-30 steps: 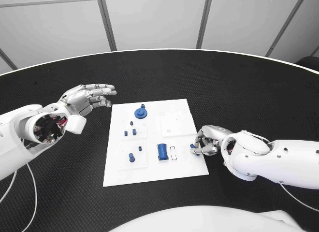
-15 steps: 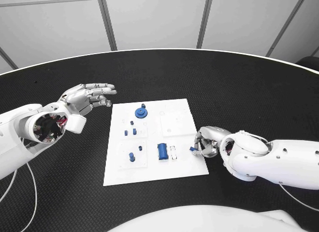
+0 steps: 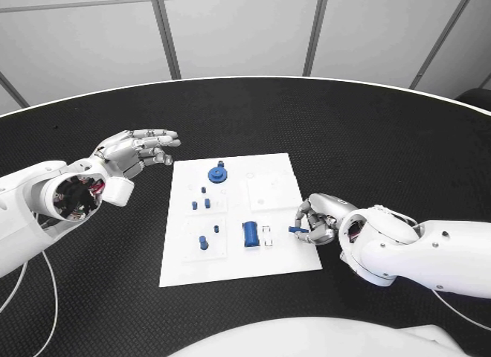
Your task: Assemble the parts on the task board
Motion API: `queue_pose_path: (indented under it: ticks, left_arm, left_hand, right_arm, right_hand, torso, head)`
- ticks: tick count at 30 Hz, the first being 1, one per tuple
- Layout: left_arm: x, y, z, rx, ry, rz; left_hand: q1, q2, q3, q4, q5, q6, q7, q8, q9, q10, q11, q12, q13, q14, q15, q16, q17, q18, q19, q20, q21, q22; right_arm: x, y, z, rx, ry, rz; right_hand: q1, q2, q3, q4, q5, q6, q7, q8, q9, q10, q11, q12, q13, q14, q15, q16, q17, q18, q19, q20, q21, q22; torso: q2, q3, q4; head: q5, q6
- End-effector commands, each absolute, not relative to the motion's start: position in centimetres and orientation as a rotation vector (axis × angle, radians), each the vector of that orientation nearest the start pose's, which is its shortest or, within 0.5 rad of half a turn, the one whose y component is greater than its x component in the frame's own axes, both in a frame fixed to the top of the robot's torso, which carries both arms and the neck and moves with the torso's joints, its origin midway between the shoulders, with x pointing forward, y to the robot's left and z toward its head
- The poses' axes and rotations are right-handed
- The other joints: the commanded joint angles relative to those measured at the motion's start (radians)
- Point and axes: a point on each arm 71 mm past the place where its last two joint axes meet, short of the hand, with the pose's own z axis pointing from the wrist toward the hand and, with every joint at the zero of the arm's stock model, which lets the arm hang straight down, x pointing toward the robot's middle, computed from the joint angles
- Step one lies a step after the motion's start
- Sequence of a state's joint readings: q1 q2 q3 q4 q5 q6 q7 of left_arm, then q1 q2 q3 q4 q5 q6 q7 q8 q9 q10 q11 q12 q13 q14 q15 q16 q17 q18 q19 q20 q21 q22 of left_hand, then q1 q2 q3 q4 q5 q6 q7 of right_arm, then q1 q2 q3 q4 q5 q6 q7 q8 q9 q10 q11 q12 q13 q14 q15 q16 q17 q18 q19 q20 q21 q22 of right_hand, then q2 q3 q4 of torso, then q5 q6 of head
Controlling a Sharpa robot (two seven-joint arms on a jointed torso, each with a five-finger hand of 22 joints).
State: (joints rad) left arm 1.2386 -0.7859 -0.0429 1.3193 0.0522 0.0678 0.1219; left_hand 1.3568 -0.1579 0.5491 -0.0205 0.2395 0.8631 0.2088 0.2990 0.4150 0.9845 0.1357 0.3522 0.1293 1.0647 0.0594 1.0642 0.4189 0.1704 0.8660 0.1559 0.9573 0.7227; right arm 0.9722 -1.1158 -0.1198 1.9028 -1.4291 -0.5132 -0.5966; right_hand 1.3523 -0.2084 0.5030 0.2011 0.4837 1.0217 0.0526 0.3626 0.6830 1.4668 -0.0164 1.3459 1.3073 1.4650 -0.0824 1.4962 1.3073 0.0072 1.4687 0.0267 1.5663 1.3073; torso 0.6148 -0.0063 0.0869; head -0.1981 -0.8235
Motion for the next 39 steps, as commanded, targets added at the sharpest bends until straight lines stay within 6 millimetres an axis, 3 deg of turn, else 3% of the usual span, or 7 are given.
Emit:
queue_pose_path:
  ticks: [1,15,19,39]
  left_arm:
    - [52.1,22.1,-18.8,-1.197,1.755,-1.636]
    - [52.1,22.0,-18.8,-1.195,1.757,-1.639]
    - [52.1,21.8,-18.8,-1.193,1.76,-1.643]
    - [52.1,21.4,-18.8,-1.19,1.767,-1.648]
  left_hand:
    - [-0.001,0.005,-0.003,0.003,-0.001,-0.002,0.003,0.003,-0.001,-0.004,0.004,0.0,-0.001,-0.004,0.002,-0.002,-0.002,0.014,-0.007,-0.002,-0.001,-0.001]
    - [0.0,0.006,-0.003,0.003,-0.001,-0.002,0.003,0.004,-0.001,-0.004,0.004,0.0,-0.002,-0.005,0.002,-0.002,-0.002,0.014,-0.007,-0.002,-0.002,-0.002]
    - [0.0,0.006,-0.003,0.003,-0.001,-0.002,0.003,0.004,-0.001,-0.004,0.004,0.0,-0.002,-0.005,0.002,-0.002,-0.002,0.014,-0.007,-0.002,-0.002,-0.002]
    - [0.0,0.006,-0.003,0.003,-0.001,-0.002,0.003,0.004,-0.001,-0.004,0.004,0.0,-0.002,-0.005,0.002,-0.002,-0.002,0.014,-0.007,-0.002,-0.002,-0.002]
  right_arm:
    - [35.3,-24.6,-26.8,0.346,1.936,0.367]
    - [36.1,-21.6,-27.3,0.366,1.931,0.441]
    - [36.4,-20.9,-27.7,0.373,1.945,0.453]
    - [37.0,-19.4,-28.6,0.369,2.014,0.466]
  right_hand:
    - [-0.021,0.003,0.01,0.0,0.009,-0.003,-0.004,0.035,0.057,0.025,-0.01,0.003,0.153,0.079,-0.006,0.005,0.125,-0.007,0.102,-0.006,0.004,0.263]
    - [-0.073,0.0,0.023,0.011,0.008,0.0,-0.008,0.044,0.068,0.028,-0.012,0.007,0.156,0.08,-0.008,0.007,0.129,-0.007,0.102,-0.008,0.004,0.263]
    - [-0.092,-0.002,0.025,0.013,-0.019,0.002,-0.01,0.047,0.071,0.03,-0.014,0.011,0.159,0.08,-0.01,0.007,0.129,-0.007,0.102,-0.009,0.004,0.263]
    - [-0.165,0.006,0.023,0.041,-0.024,0.021,-0.015,0.056,0.078,0.043,-0.018,0.043,0.175,0.082,-0.013,0.011,0.136,-0.007,0.102,-0.012,0.004,0.263]
  torso:
    - [0.002,-0.0005,0.0007]
    - [0.003,0.0007,0.0012]
    - [0.003,-0.0008,0.0038]
    - [0.003,-0.0003,0.0027]
  head:
    - [-0.001,-0.001]
    - [0.006,0.0]
    - [0.005,0.002]
    - [0.011,0.001]
